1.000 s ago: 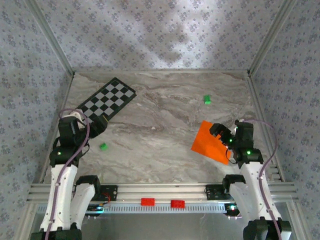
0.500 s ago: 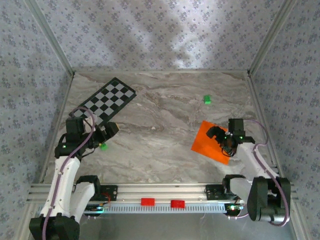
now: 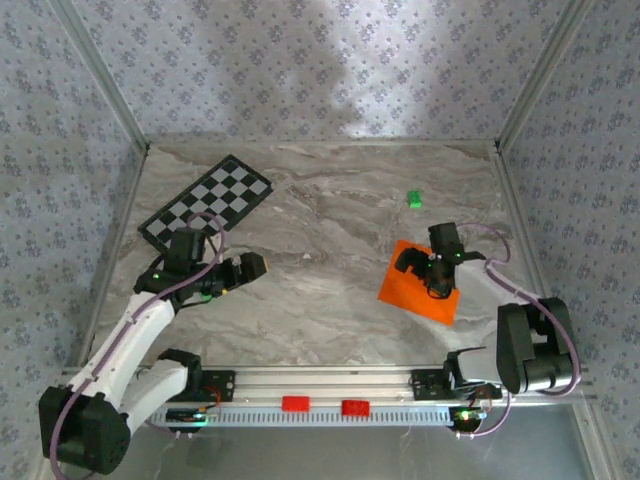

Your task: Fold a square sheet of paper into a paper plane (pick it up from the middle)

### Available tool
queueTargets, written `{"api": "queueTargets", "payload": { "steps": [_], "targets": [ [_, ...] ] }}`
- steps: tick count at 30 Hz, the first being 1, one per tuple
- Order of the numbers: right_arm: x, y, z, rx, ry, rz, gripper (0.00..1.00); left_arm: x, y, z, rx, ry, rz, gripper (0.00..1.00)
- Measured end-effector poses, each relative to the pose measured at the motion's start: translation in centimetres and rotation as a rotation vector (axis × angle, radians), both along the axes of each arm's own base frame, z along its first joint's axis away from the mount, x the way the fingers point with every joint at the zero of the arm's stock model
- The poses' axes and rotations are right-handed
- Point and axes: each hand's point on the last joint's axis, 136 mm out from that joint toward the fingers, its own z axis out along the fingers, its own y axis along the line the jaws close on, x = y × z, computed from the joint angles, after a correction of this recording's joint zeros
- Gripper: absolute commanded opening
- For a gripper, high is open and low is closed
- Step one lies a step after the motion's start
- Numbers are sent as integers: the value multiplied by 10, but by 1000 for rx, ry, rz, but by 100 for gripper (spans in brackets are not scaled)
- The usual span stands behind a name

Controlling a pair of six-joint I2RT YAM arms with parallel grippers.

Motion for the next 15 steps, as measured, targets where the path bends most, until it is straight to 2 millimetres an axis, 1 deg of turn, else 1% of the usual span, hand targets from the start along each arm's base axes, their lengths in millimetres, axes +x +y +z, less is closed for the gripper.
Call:
{"api": "queueTargets", "payload": {
  "steps": [2, 7, 8, 12, 15],
  "targets": [
    [2, 12, -1, -14, 3, 42, 100, 2, 2, 1, 13, -12, 8, 100],
    [3, 56, -2, -32, -5, 164, 100, 6, 7, 11, 35, -68, 23, 100],
    [2, 66, -2, -30, -11, 184, 100, 6, 8, 13, 36, -78, 27, 100],
    [-6, 120, 1, 7, -40, 264, 100, 7, 11, 25, 29, -132, 45, 100],
    [-11, 159, 3, 44, -54, 294, 100, 8, 11, 29, 18, -145, 56, 100]
  ]
}}
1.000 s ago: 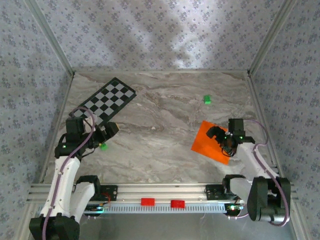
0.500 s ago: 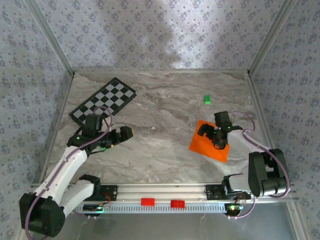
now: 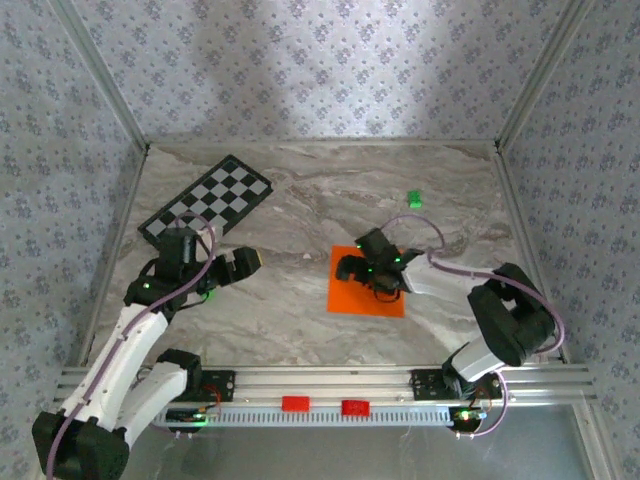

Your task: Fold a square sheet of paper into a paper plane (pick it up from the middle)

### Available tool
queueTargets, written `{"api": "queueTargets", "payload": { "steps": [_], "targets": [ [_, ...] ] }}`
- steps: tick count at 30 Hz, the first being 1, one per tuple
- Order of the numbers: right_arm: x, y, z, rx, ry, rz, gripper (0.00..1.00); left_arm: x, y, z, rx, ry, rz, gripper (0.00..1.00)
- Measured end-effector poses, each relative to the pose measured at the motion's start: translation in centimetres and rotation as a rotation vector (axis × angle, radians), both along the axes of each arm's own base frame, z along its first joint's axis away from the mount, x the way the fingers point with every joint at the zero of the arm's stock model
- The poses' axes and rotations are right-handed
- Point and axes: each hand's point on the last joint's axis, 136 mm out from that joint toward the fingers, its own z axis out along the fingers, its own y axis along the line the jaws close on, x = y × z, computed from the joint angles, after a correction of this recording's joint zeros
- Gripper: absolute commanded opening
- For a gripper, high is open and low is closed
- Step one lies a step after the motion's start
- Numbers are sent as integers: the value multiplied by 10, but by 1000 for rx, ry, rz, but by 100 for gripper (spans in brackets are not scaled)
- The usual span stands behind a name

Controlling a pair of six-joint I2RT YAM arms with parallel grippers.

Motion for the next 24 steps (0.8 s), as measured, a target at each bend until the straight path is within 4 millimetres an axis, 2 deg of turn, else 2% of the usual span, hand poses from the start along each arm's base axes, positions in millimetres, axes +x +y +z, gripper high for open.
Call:
{"api": "queueTargets", "payload": {
  "steps": [4, 7, 10, 13, 16, 19, 21, 24],
  "targets": [
    [-7, 56, 5, 73, -6, 20, 100, 1, 2, 0, -4, 5, 15, 100],
    [-11, 89, 8, 132, -6, 18, 100, 1, 3, 1, -5, 4, 23, 100],
    [-11, 110, 12, 193, -4, 2, 100, 1, 3, 1, -4, 2, 25, 100],
    [-9, 117, 17, 232, -11, -10, 100, 0, 3, -1, -8, 11, 30, 100],
    [-6, 115, 32, 258, -32, -18, 100, -1, 3, -6, -9, 34, 37, 99],
    [0, 93, 63, 275, -90, -65, 100, -1, 0, -16, 7, 76, 29, 97],
    [4, 65, 87, 269, -141, -125, 100, -4, -10, -28, 40, 120, -7, 97],
    [7, 21, 104, 244, -176, -208, 100, -7, -29, -43, 125, 179, -72, 100]
  ]
}}
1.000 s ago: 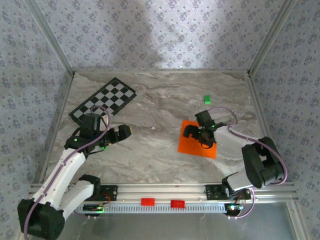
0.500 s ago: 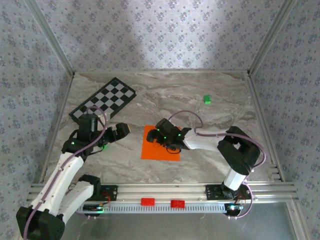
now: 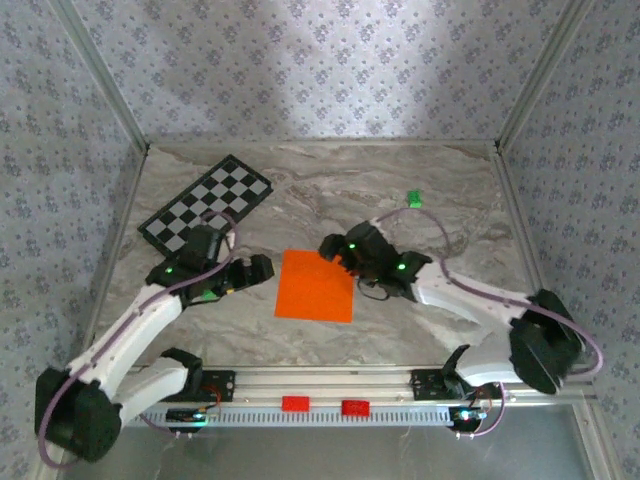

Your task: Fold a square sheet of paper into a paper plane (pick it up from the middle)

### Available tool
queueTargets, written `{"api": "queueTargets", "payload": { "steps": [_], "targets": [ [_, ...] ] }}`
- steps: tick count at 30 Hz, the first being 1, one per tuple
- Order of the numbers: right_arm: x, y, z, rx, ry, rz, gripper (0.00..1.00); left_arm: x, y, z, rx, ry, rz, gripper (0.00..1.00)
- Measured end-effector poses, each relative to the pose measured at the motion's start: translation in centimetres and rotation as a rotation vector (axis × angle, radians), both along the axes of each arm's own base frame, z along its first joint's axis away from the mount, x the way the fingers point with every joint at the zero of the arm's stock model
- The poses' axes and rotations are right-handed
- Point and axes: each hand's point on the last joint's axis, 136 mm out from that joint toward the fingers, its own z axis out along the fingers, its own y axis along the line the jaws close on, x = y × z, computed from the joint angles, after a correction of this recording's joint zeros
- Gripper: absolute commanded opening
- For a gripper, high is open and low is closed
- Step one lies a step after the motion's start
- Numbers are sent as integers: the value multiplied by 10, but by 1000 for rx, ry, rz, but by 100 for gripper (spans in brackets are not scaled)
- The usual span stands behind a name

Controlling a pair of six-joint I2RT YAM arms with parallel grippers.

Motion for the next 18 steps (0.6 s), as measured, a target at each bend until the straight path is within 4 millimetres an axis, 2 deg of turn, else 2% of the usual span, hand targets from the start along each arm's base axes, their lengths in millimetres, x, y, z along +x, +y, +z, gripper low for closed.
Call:
{"api": "queueTargets", "payload": {
  "steps": [4, 6, 8, 13, 18],
  "targets": [
    [-5, -69, -8, -86, 29, -126, 100, 9, -32, -5, 137, 26, -80, 100],
    [-15, -96, -11, -121, 29, -159, 100, 16, -49, -7, 205, 27, -115, 100],
    [-24, -115, -8, -121, -5, -168, 100, 22, -68, -12, 264, 32, -149, 100],
    [-36, -146, 10, -41, -123, -179, 100, 33, -106, -38, 389, 85, -198, 100],
    [-43, -152, 18, -24, -170, -122, 100, 39, -118, -65, 459, 146, -190, 99]
  ]
}}
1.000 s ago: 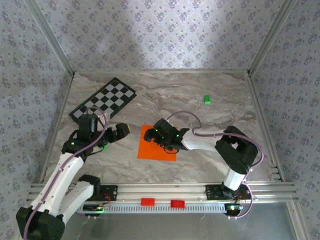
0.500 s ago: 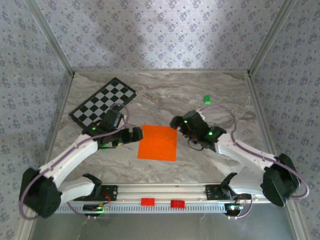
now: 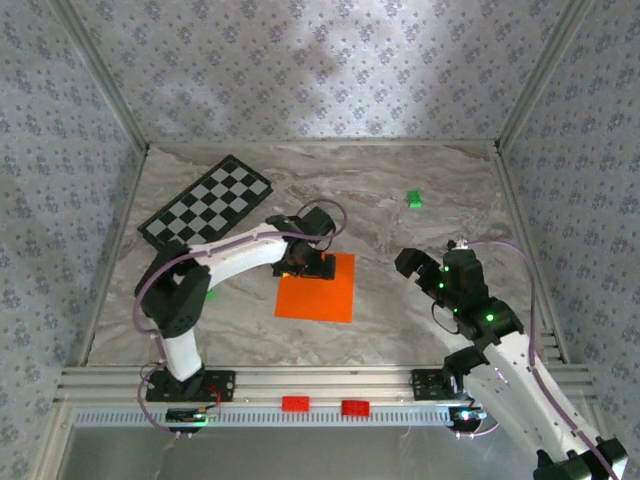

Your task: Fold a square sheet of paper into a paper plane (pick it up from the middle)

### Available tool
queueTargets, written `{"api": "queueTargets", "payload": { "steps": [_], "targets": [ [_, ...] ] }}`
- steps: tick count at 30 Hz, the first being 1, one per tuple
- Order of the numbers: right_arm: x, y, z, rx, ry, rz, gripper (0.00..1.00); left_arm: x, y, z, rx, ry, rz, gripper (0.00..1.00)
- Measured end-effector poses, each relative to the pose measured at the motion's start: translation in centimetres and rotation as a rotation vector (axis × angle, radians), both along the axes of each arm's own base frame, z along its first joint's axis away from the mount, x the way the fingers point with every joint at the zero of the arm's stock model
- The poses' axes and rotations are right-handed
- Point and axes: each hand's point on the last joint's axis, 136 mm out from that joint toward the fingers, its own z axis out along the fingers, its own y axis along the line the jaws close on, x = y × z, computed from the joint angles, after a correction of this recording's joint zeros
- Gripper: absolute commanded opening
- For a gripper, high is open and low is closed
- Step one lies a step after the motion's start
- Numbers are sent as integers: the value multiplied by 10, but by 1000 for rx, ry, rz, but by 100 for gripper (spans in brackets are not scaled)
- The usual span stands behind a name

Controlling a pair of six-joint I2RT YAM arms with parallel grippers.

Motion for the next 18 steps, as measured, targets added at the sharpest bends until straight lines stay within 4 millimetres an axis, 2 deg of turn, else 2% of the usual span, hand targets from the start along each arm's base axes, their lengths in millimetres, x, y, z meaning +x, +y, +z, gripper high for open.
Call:
{"api": "queueTargets", "payload": {
  "steps": [9, 13, 15, 18],
  "targets": [
    [-11, 1, -28, -33, 130, 58, 100, -1, -12, -18, 33, 45, 37, 97],
    [-10, -4, -24, 5, 129, 42, 100, -2, -23, -24, 40, 51, 25, 97],
    [-8, -5, -19, 48, 96, 33, 100, -3, -24, -27, 45, 57, 27, 97],
    [-9, -5, -22, 98, 70, 33, 100, -4, -22, -29, 54, 64, 28, 96]
  ]
}}
